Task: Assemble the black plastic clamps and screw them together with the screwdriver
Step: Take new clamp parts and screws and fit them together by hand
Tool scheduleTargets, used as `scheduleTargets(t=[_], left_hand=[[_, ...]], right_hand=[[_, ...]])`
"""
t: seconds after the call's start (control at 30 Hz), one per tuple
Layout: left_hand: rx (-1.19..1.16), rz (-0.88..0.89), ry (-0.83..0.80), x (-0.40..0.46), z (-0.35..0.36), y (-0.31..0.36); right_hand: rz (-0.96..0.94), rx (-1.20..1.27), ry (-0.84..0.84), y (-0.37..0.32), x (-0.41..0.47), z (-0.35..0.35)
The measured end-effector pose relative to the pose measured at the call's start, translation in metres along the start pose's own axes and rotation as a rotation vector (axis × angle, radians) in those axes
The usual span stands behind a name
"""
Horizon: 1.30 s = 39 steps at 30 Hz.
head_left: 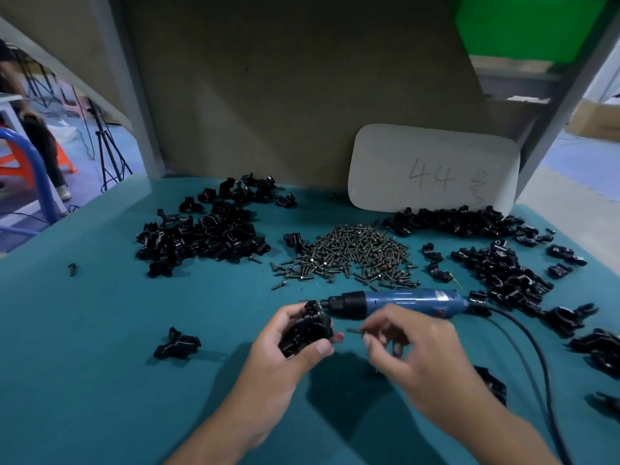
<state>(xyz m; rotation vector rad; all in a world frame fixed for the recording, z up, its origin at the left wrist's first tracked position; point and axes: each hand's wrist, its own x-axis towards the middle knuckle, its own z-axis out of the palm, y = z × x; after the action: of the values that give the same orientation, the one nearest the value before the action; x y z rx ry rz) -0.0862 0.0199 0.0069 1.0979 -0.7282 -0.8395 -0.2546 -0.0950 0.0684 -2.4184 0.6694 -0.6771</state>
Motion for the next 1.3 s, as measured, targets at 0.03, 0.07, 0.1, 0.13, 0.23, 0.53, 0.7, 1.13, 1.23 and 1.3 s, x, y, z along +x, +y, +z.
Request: scheduleTargets(t=[0.03,0.07,0.1,0.13,0.23,0.53,0.7,1.13,1.23,1.3], left_hand=[[-0.033,-0.013,-0.016,0.000,0.000,0.000],[-0.047,-0.027,-0.038,-0.001,0.000,0.000],[-0.038,-0.041,-0.060,-0.002,-0.001,0.000],[-0.019,-0.053,-0.077,-0.003,-0.001,0.000],[0.001,-0.074,-0.101,-0.003,-0.003,0.000],[0.120,-0.053,-0.178,-0.005,-0.001,0.001],[0.229,-0.044,-0.192,-0.006,0.000,0.001],[0.241,-0.071,-0.207,-0.006,0.003,0.000],[0.234,-0.069,-0.199,-0.006,0.002,0.001],[0.242,-0.071,-0.203,-0.007,0.002,-0.001]], right_hand=[[-0.014,0.017,0.023,0.001,-0.007,0.004],[-0.033,0.033,0.048,0.001,-0.011,0.008],[-0.054,0.045,0.074,0.001,-0.013,0.011],[-0.076,0.048,0.094,0.001,-0.014,0.014],[-0.127,-0.001,0.133,0.003,-0.014,0.016],[-0.228,-0.101,0.094,0.010,-0.016,0.015],[-0.244,-0.091,0.076,0.016,-0.018,0.017],[-0.010,-0.180,-0.093,0.017,-0.021,0.028],[-0.083,-0.192,-0.144,0.015,-0.022,0.021],[-0.099,-0.248,-0.185,0.015,-0.021,0.020]])
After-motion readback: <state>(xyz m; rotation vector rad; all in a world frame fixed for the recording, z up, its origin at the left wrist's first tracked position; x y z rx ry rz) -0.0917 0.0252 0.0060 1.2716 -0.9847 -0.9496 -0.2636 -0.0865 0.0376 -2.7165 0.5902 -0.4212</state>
